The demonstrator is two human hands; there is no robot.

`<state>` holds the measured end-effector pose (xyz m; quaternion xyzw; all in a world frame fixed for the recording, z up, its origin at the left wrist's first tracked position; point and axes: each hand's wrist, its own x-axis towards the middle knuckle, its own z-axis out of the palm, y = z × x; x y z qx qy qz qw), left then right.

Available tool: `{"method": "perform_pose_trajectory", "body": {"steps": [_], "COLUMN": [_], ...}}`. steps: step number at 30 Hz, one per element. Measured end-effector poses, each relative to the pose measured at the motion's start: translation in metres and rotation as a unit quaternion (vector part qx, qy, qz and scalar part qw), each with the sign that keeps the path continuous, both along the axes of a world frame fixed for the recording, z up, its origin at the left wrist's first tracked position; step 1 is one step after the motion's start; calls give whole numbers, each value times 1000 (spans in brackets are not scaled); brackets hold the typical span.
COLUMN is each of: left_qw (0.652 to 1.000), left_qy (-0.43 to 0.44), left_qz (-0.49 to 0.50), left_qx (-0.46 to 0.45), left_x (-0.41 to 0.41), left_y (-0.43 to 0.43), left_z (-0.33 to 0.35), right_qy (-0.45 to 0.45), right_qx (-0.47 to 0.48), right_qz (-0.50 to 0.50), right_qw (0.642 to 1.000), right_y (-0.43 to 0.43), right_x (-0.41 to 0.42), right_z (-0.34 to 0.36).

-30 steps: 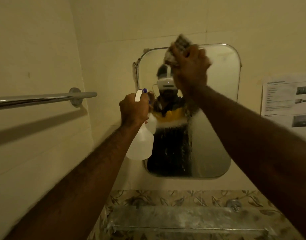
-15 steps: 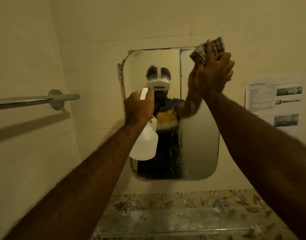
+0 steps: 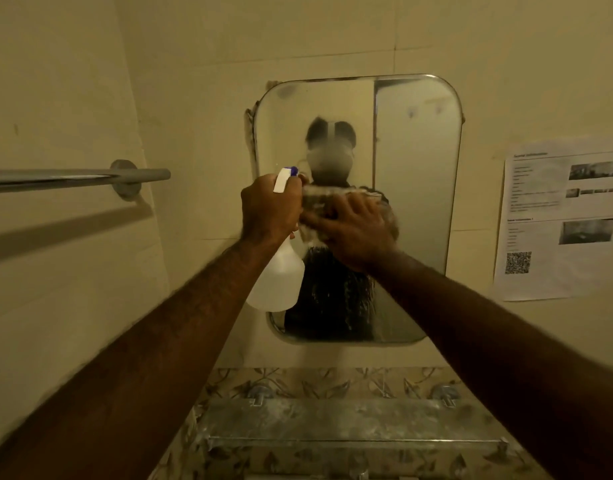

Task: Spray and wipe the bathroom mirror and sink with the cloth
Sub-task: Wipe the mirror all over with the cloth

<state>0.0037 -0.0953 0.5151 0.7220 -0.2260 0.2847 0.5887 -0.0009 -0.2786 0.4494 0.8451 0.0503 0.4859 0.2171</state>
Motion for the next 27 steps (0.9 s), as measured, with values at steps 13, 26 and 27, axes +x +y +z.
{"method": "perform_pose_trajectory", "body": {"steps": [13,26,27], "left_qw": [999,999,999], "left_qy": [10,26,23], "left_qz": [28,45,49], "left_qx": [22,10,9], "left_x": [-8,-9,-7], "left_y": [29,41,43], "left_z": [-46,-52,-50], "right_qy": [169,232,228], "right_qx": [-46,-154,-177], "right_qz": [-7,-10,-15], "right_qw": [985,960,957], "right_y": [-23,32,35], "right_x": [-30,-12,-6], "right_z": [-65,1,22]}}
